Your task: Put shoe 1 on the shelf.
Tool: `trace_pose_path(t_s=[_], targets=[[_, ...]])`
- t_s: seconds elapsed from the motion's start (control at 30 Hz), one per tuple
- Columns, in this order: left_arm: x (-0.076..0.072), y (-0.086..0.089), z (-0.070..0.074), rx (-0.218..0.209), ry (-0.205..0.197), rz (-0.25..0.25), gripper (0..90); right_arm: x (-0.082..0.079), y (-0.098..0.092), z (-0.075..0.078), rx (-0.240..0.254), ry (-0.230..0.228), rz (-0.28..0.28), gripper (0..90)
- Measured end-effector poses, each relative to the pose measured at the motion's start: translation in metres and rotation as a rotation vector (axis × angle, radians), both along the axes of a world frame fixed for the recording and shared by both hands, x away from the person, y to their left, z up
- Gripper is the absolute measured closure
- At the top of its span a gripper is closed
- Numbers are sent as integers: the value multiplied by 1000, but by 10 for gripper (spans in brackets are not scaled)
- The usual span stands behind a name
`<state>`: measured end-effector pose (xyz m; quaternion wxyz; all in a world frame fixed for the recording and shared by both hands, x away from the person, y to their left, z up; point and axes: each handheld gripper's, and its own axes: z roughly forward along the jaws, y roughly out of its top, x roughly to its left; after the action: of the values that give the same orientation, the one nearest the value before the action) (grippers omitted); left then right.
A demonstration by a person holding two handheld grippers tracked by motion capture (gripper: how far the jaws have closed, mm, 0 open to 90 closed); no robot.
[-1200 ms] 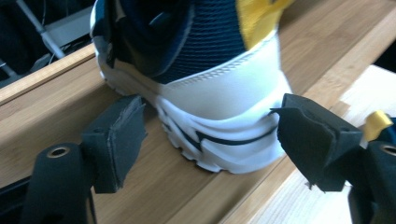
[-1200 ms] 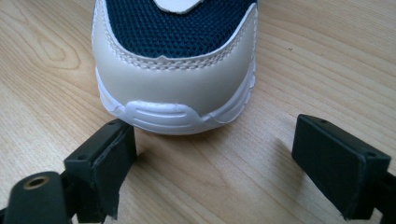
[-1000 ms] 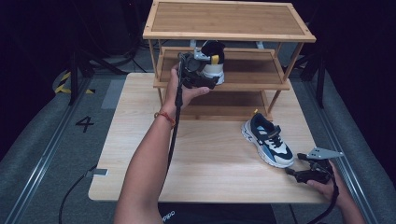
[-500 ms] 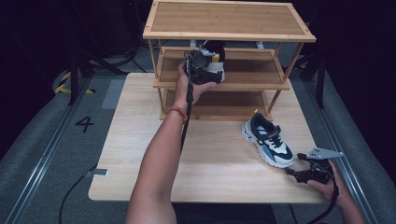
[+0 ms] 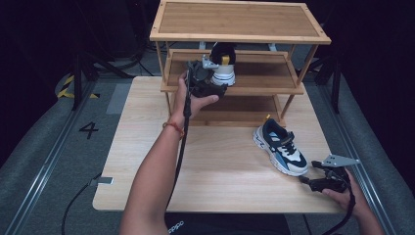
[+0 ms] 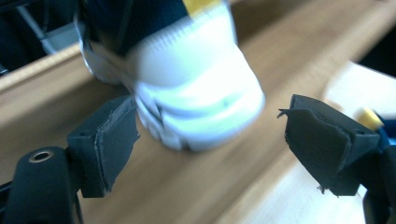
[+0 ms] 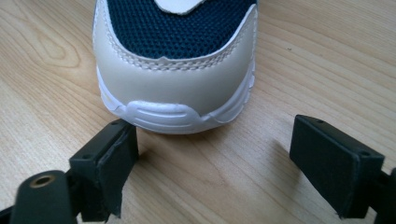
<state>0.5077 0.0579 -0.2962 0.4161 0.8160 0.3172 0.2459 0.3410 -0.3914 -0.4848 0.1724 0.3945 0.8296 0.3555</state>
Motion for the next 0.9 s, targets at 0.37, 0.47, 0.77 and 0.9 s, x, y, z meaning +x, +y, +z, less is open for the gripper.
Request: trace_pose_path(t_s=[0.37, 0.47, 0.77, 0.9], targets=[[-74, 58, -42, 85, 20, -79, 182, -4, -4, 31, -35, -22, -41, 207], [-90, 77, -61, 122, 45, -75, 197, -9, -4, 50, -12, -43, -18, 230], [-125, 116, -113, 198, 126, -76, 198, 0, 14, 82, -5, -102, 10, 234], [-137, 132, -135, 196, 169, -69, 198, 14, 32, 97, 3, -123, 32, 266]])
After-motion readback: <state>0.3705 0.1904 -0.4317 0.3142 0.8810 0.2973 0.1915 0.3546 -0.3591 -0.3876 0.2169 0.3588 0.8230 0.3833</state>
